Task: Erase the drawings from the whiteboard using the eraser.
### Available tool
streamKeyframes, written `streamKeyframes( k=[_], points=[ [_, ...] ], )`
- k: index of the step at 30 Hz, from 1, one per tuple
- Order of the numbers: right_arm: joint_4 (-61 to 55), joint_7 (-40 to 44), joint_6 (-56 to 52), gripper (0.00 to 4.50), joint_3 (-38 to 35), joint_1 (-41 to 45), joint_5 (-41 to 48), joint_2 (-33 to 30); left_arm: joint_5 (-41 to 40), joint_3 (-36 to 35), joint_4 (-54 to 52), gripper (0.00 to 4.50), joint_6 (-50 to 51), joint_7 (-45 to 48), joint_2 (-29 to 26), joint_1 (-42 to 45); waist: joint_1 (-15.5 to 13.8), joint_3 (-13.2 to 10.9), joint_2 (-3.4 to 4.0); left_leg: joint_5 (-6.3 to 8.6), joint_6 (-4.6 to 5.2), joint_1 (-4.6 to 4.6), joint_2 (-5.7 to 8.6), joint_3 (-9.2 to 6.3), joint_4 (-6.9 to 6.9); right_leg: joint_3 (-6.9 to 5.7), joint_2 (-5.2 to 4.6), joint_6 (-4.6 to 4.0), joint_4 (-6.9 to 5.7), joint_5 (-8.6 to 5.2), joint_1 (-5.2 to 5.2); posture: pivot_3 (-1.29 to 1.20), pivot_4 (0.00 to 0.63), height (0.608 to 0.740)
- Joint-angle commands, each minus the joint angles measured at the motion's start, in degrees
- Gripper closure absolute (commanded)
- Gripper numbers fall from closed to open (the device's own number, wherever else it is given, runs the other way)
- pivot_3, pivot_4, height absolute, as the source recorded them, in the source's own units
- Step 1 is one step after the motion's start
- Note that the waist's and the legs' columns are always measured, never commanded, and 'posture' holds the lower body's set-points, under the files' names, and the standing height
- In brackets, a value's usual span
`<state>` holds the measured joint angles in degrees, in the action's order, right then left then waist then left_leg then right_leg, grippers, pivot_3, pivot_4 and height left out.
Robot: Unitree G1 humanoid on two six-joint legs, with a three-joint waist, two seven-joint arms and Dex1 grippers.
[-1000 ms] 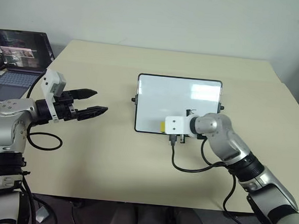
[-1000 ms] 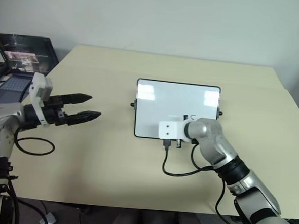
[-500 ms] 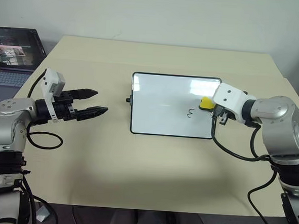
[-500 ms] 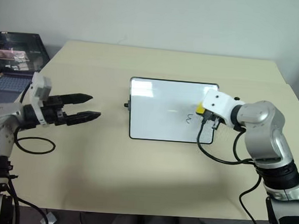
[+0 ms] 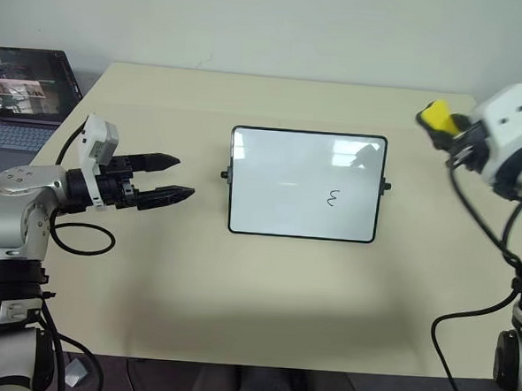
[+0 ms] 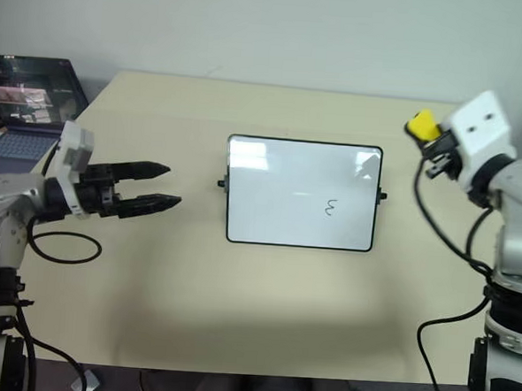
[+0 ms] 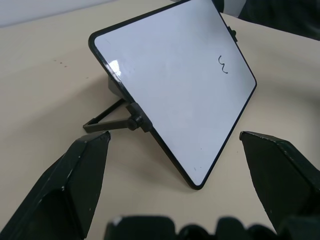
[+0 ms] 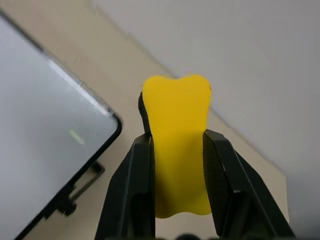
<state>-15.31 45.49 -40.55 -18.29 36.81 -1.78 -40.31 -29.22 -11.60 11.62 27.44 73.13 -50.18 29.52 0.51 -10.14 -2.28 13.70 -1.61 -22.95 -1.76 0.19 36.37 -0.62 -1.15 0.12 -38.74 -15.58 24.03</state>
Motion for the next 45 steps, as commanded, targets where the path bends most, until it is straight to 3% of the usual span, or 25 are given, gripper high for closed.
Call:
streamKeyframes(
  k=[1, 19, 23, 31, 40, 45],
  points=[
    [-1.31, -2.46, -0.31, 3.53, -7.42, 0.35, 3.70, -3.20, -0.94, -1.05, -1.08, 0.00, -0.13, 0.29, -0.74, 0.80, -0.02, -0.01, 0.02, 0.00, 0.00, 0.00, 0.02, 0.00, 0.00, 0.01, 0.00, 0.00, -0.01, 0.00, 0.00, 0.00, 0.150, 0.740],
    [-2.46, -6.81, -1.34, 3.53, -4.97, -3.07, 12.33, -6.36, -0.60, 0.99, -0.70, 0.00, -0.47, 1.81, -0.11, 2.54, 0.48, -0.01, 0.03, -0.01, 0.01, 0.06, 0.03, 0.12, 0.02, 0.08, 0.03, 0.03, -0.11, -0.02, -0.02, 0.00, 0.150, 0.740],
    [-5.80, -5.02, -2.86, 3.53, 1.30, -4.26, 14.43, -5.85, -0.60, 1.20, -1.19, 0.00, -0.33, 1.85, -0.13, 2.38, 0.66, -0.01, 0.03, -0.01, 0.01, 0.06, 0.00, 0.10, 0.02, 0.07, 0.05, 0.04, -0.12, -0.02, -0.02, 0.00, 0.150, 0.740],
    [-5.78, -6.20, 2.35, 3.53, 22.44, -2.07, 8.05, -1.37, -0.68, 1.93, -1.68, 0.00, -0.32, 1.34, 0.66, 2.50, 1.30, -0.01, 0.02, -0.01, 0.01, 0.06, 0.01, 0.05, 0.11, 0.08, 0.08, 0.07, -0.18, -0.03, -0.02, 0.00, 0.150, 0.740],
    [4.29, -7.08, 10.21, 3.53, 30.97, 2.60, 2.05, 3.89, -0.59, 1.56, -2.16, 0.00, -0.38, 1.08, 0.42, 1.85, 1.16, -0.01, 0.01, -0.01, 0.01, 0.00, 0.04, 0.00, 0.34, 0.04, 0.10, 0.04, -0.22, 0.02, -0.06, 0.00, 0.150, 0.740],
    [6.67, -6.60, 12.23, 3.53, 31.53, 3.42, 0.58, 4.81, -0.86, 1.26, -2.86, 0.00, -0.08, 0.93, 0.28, 1.49, 1.15, -0.01, 0.02, 0.00, 0.01, -0.01, 0.03, 0.00, 0.37, 0.01, 0.10, -0.01, -0.25, 0.04, -0.06, 0.00, 0.150, 0.740]
  ],
)
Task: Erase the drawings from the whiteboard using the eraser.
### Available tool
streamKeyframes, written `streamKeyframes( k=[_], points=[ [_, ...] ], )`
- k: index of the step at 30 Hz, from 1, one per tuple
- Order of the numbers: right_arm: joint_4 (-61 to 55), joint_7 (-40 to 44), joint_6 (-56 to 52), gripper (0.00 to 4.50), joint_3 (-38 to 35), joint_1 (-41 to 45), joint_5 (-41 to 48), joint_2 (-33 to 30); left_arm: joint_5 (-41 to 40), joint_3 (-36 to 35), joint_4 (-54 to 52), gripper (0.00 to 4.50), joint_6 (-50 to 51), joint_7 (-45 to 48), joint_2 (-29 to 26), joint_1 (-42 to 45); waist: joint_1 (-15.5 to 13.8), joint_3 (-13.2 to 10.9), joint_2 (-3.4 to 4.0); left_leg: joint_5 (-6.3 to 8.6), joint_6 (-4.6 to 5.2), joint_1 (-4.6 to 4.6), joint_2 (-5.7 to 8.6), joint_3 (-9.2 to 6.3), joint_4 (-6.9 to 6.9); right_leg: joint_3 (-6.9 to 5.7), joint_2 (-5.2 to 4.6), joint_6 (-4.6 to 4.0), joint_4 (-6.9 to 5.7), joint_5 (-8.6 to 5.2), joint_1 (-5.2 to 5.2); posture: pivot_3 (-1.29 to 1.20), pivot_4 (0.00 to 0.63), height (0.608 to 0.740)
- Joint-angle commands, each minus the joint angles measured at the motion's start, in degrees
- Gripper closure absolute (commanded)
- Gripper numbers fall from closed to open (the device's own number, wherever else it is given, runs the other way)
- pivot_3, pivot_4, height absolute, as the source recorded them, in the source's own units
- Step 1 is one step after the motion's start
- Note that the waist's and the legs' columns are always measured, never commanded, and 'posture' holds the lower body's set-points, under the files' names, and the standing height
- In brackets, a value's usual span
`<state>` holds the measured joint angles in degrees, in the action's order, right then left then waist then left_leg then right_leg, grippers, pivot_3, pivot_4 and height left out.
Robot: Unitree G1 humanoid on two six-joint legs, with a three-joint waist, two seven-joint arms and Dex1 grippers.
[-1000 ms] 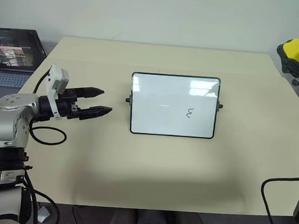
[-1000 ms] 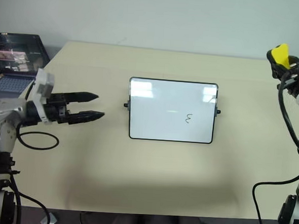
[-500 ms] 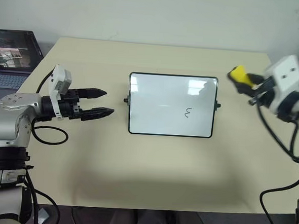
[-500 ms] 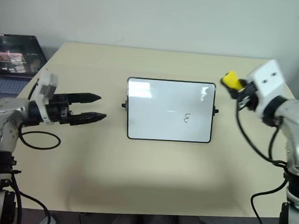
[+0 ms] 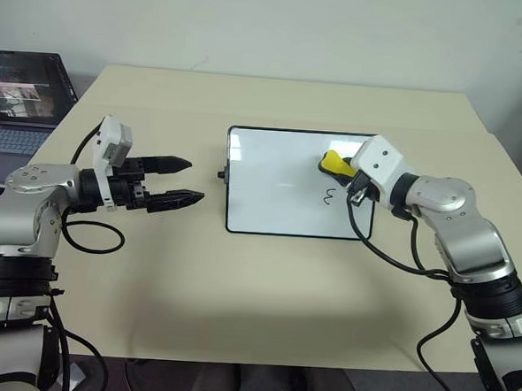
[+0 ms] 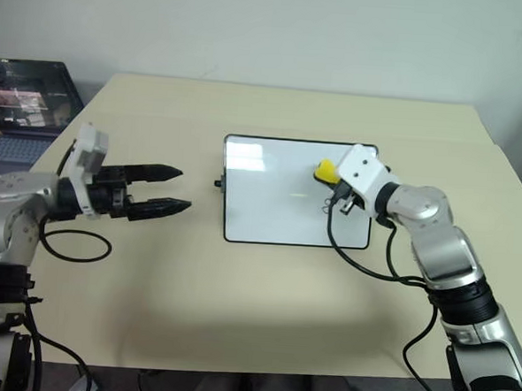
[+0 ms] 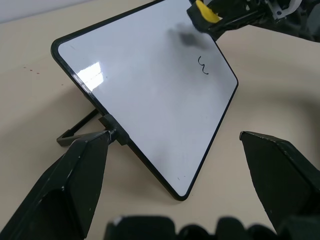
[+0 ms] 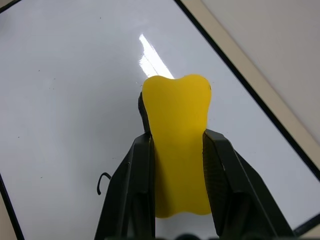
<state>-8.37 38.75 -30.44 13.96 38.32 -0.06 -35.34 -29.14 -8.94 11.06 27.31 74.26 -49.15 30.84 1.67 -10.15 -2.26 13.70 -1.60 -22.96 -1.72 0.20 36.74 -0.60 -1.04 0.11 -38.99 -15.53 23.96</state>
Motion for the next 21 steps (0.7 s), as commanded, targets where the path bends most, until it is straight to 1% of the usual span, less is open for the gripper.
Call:
streamKeyframes(
  k=[1, 16, 21],
  points=[
    [0.12, 0.28, 2.43, 3.53, -0.47, 1.92, -1.58, -0.16, -0.97, -1.48, -2.41, 0.00, 0.09, -0.27, -0.78, 0.04, 0.00, 0.00, 0.00, 0.00, 0.00, 0.00, 0.00, -0.01, 0.00, 0.00, 0.00, -0.03, 0.00, 0.02, 0.00, 0.00, 0.150, 0.740],
    [3.35, 2.21, 3.69, 3.53, 4.79, 1.50, -11.75, -2.39, -1.23, -1.38, -3.00, 0.00, 0.23, -0.24, -0.59, -0.33, 0.00, 0.00, 0.00, 0.00, 0.00, 0.01, 0.00, -0.03, 0.09, 0.01, 0.00, -0.03, -0.04, 0.03, -0.02, 0.00, 0.150, 0.740],
    [4.02, 2.19, 3.46, 3.53, 5.67, 1.09, -14.38, -2.02, -1.16, -1.02, -3.06, 0.00, 0.29, -0.32, -0.29, -0.12, 0.00, 0.00, 0.00, 0.00, 0.00, 0.09, 0.00, -0.03, 0.19, -0.04, 0.00, 0.00, -0.03, 0.01, -0.19, 0.00, 0.150, 0.740]
  ],
)
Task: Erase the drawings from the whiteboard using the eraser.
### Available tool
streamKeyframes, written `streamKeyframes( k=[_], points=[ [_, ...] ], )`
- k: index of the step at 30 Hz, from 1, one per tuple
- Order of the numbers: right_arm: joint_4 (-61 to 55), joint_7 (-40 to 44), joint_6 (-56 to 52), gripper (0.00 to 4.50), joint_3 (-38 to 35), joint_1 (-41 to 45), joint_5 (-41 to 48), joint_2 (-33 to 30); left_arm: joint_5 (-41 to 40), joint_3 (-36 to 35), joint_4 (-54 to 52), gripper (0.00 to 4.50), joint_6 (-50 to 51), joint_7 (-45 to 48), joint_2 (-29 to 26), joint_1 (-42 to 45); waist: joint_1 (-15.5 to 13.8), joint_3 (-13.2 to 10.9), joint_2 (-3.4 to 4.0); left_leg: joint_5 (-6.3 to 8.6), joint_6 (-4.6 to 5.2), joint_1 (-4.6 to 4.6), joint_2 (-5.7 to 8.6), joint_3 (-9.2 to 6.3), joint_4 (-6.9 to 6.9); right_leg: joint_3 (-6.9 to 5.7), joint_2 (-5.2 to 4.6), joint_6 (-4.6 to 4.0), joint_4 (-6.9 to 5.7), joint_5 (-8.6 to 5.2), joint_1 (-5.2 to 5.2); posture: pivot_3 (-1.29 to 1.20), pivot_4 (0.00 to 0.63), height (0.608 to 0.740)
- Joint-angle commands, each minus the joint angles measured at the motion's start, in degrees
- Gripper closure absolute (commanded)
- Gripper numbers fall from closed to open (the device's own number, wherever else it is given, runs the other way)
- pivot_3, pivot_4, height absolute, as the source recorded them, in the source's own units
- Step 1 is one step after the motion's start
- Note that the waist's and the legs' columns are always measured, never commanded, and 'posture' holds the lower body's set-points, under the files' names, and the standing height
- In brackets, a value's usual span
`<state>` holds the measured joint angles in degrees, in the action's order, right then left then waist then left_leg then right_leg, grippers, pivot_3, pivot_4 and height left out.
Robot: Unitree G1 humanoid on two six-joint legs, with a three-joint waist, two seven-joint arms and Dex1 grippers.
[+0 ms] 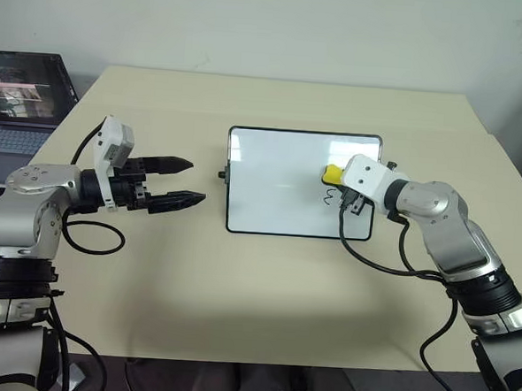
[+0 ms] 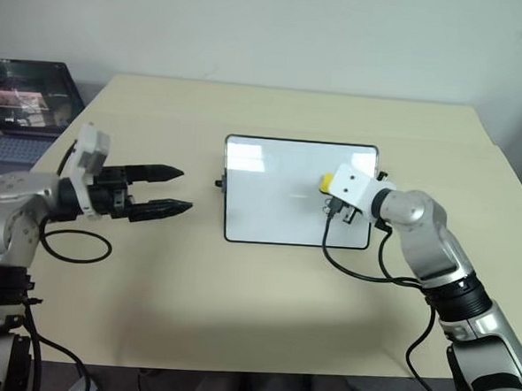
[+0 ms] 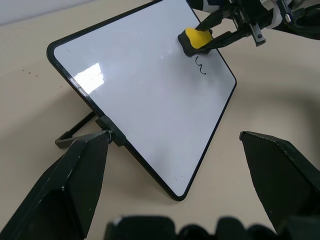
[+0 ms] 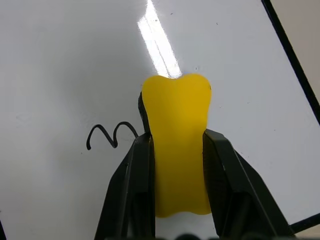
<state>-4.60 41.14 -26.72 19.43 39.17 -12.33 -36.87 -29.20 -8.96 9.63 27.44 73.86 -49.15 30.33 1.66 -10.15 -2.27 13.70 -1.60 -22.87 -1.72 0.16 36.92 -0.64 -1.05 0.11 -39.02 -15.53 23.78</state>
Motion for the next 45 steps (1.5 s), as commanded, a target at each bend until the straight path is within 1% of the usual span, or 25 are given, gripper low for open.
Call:
streamKeyframes(
  k=[1, 10, 16, 20, 25, 31, 36, 40, 45],
  points=[
    [0.44, -0.20, -0.28, 3.53, 0.30, 0.06, -2.69, -0.64, -1.12, -0.97, -1.68, 0.00, 0.24, 0.09, -0.30, 0.42, 0.00, 0.00, 0.00, 0.00, 0.00, 0.01, 0.00, 0.00, 0.02, 0.00, 0.00, 0.01, 0.00, 0.00, -0.02, 0.00, 0.150, 0.740],
    [-0.45, 2.38, 0.35, 3.53, 2.86, -3.10, -6.96, -2.63, -1.21, -0.81, -2.48, 0.00, 1.30, 0.08, -0.39, 0.71, -0.16, 0.05, -0.07, 0.00, 0.00, 0.16, 0.02, -0.01, 0.07, -0.03, 0.00, 0.09, 0.03, -0.01, -0.23, 0.00, 0.150, 0.740],
    [-4.39, 6.12, 0.07, 3.53, 5.07, -6.26, -7.77, -2.42, -1.20, -0.65, -2.89, 0.00, 1.82, -0.07, -0.22, 0.86, -0.10, 0.08, -0.13, 0.00, 0.00, 0.35, -0.01, -0.03, 0.06, -0.01, -0.01, 0.19, 0.03, -0.06, -0.39, 0.00, 0.150, 0.740],
    [-8.01, 9.04, -2.04, 3.53, 6.41, -8.73, -7.45, -1.85, -1.09, -0.61, -2.96, 0.00, 2.06, -0.11, -0.15, 1.04, 0.02, 0.08, -0.12, 0.00, 0.00, 0.41, -0.03, -0.04, 0.06, -0.01, -0.01, 0.19, 0.02, -0.06, -0.42, 0.00, 0.150, 0.740],
    [-8.21, 9.32, -2.97, 3.53, 6.94, -9.20, -8.47, -1.25, -1.19, -0.59, -3.39, 0.00, 2.38, -0.28, -0.12, 0.96, 0.09, 0.08, -0.12, 0.00, 0.00, 0.42, -0.04, -0.07, 0.06, 0.01, -0.01, 0.18, 0.02, -0.06, -0.42, 0.00, 0.150, 0.740],
    [-5.80, 7.82, -2.28, 3.53, 4.95, -6.28, -9.33, -1.43, -1.27, -0.77, -3.61, 0.00, 2.60, -0.39, -0.38, 0.81, 0.08, 0.08, -0.12, 0.00, 0.00, 0.42, -0.03, -0.06, 0.06, 0.02, -0.01, 0.20, 0.02, -0.05, -0.42, 0.00, 0.150, 0.740],
    [-6.15, 8.28, -3.11, 3.53, 2.58, -5.08, -7.23, -1.41, -1.31, -0.86, -3.88, 0.00, 2.80, -0.56, -0.30, 0.87, 0.01, 0.07, -0.11, -0.01, -0.01, 0.42, -0.02, -0.06, 0.07, 0.02, -0.01, 0.23, 0.02, -0.01, -0.42, 0.00, 0.150, 0.740],
    [-10.91, 8.75, -7.02, 3.53, -1.04, -6.48, -3.16, 0.46, -1.38, -1.23, -4.13, 0.00, 2.93, -0.63, -0.44, 0.52, -0.03, 0.07, -0.11, -0.01, -0.01, 0.37, -0.03, -0.06, 0.06, 0.00, -0.01, 0.22, 0.05, -0.02, -0.41, 0.00, 0.150, 0.740],
    [-17.93, 8.25, -13.28, 3.53, -6.52, -10.32, 0.24, 0.33, -1.35, -1.70, -4.25, 0.00, 2.98, -0.79, -0.73, 0.13, -0.08, 0.06, -0.09, 0.00, -0.01, 0.20, -0.03, -0.10, 0.03, -0.03, -0.03, 0.17, 0.07, -0.02, -0.28, 0.00, 0.150, 0.740]
  ],
)
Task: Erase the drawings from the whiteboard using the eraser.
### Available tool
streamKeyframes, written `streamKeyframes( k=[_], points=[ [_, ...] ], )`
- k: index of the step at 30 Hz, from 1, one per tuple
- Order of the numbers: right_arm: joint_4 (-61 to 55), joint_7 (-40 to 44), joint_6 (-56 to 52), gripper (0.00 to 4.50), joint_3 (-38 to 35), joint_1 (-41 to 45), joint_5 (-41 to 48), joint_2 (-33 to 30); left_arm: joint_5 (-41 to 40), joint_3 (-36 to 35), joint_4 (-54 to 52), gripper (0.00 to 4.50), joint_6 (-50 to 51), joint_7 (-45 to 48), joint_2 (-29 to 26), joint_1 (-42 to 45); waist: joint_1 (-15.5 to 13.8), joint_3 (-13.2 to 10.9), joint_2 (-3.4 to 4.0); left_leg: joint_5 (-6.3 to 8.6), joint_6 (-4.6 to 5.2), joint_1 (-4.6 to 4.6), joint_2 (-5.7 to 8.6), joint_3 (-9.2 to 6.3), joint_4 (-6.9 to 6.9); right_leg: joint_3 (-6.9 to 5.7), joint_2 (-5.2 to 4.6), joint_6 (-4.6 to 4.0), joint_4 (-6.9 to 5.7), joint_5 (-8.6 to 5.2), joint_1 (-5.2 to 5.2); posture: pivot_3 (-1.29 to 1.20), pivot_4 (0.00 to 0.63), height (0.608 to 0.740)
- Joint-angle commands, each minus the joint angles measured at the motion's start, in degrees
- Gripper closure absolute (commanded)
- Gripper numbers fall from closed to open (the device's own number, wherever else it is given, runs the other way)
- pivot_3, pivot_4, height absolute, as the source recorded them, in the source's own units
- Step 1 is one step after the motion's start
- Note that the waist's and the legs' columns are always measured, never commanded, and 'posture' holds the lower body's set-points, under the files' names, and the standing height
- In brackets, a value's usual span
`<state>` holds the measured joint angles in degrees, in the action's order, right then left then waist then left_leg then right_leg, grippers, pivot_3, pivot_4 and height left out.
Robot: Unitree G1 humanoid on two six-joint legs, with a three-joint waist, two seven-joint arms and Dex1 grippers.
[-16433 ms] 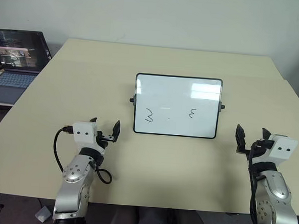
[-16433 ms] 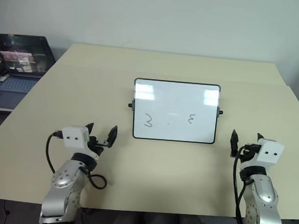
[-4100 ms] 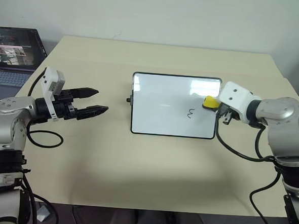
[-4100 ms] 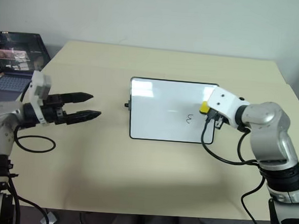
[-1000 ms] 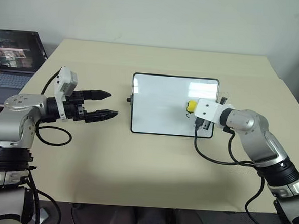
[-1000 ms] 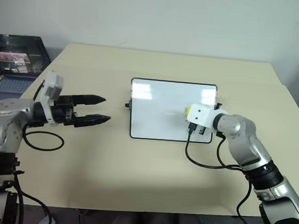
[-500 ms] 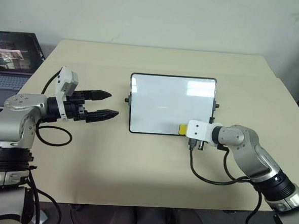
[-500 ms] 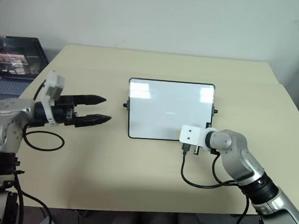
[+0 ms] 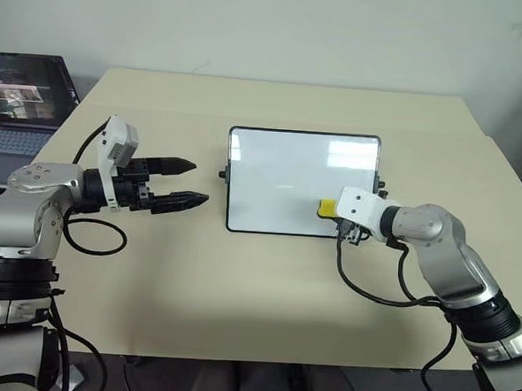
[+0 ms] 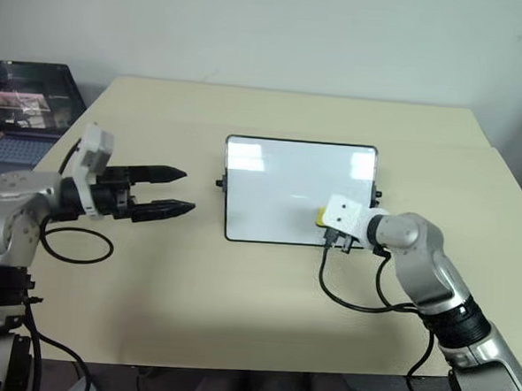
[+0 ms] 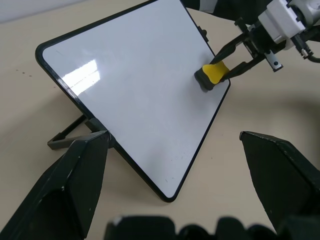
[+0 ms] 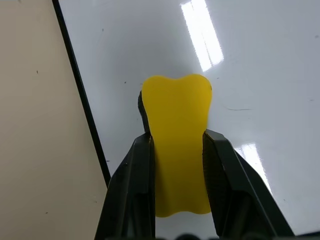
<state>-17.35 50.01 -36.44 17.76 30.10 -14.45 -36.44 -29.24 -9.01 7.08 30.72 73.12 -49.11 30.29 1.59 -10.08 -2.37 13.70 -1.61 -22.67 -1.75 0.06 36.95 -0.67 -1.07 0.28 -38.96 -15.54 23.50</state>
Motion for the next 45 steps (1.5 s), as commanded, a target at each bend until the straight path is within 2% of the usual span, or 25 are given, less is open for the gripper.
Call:
streamKeyframes(
  k=[1, 9, 15, 22, 29, 33, 40, 45],
  points=[
    [-6.38, -1.34, -5.29, 3.53, -6.92, -2.20, 3.47, 0.48, -1.31, -1.73, -1.71, 0.00, -0.31, -0.06, -0.81, 0.07, -0.03, -0.01, 0.01, 0.00, 0.00, -0.03, 0.00, 0.00, 0.00, 0.00, -0.01, 0.00, 0.01, 0.00, 0.02, 0.00, 0.150, 0.740],
    [-13.15, -5.44, -12.11, 3.53, -18.09, -9.60, 9.94, 1.66, -0.95, -1.57, -0.80, 0.00, -0.90, 0.07, -0.51, 0.07, -0.08, -0.01, 0.01, 0.00, 0.00, -0.01, 0.01, 0.01, -0.01, -0.01, -0.03, 0.03, 0.01, -0.02, 0.01, 0.00, 0.150, 0.740],
    [-16.08, -8.42, -17.12, 3.53, -20.95, -13.55, 12.71, 1.53, -0.61, -0.90, 0.38, 0.00, -1.58, 0.39, 0.06, 0.83, 0.00, -0.01, 0.01, 0.00, 0.00, 0.01, 0.00, 0.03, -0.02, 0.01, -0.03, 0.03, 0.01, -0.03, 0.01, 0.00, 0.150, 0.740],
    [-19.70, -13.16, -31.31, 3.53, -25.10, -17.54, 15.92, 3.55, -0.48, -0.60, 1.44, 0.00, -2.46, 0.88, 0.16, 1.17, -0.06, -0.01, 0.01, 0.00, 0.00, -0.01, 0.01, 0.03, -0.02, 0.00, -0.03, 0.02, 0.01, -0.04, 0.01, 0.00, 0.150, 0.740],
    [-18.83, -15.88, -38.55, 3.53, -32.72, -21.26, 19.29, 3.79, 0.01, -0.10, 3.16, 0.00, -3.63, 1.51, 0.46, 1.75, -0.08, -0.01, 0.02, 0.00, 0.00, -0.01, 0.02, 0.04, -0.03, -0.01, -0.02, 0.02, 0.03, -0.04, 0.01, 0.00, 0.150, 0.740],
    [-17.48, -17.14, -40.21, 3.53, -33.73, -20.49, 20.34, 2.32, 0.28, 0.42, 4.03, 0.00, -4.14, 1.86, 0.74, 2.28, 0.01, -0.01, 0.02, 0.00, 0.00, 0.01, 0.02, 0.05, -0.03, 0.02, -0.01, 0.03, 0.03, -0.04, 0.01, 0.00, 0.150, 0.740],
    [-9.20, -23.44, -42.80, 3.53, -33.22, -12.71, 20.51, 5.32, 0.54, 1.27, 5.04, 0.00, -4.86, 2.09, 1.47, 3.05, 0.08, -0.01, 0.02, 0.00, 0.00, 0.03, 0.03, 0.07, -0.04, 0.03, 0.00, 0.03, 0.01, -0.04, 0.00, 0.00, 0.150, 0.740],
    [-3.42, -25.78, -41.86, 3.53, -32.91, -11.34, 20.69, 4.64, 0.41, 1.08, 5.09, 0.00, -5.12, 2.11, 1.15, 2.77, 0.06, -0.01, 0.03, 0.01, 0.01, -0.04, 0.05, 0.09, -0.06, 0.01, 0.02, 0.02, 0.05, -0.05, 0.02, 0.00, 0.150, 0.740]
  ],
)
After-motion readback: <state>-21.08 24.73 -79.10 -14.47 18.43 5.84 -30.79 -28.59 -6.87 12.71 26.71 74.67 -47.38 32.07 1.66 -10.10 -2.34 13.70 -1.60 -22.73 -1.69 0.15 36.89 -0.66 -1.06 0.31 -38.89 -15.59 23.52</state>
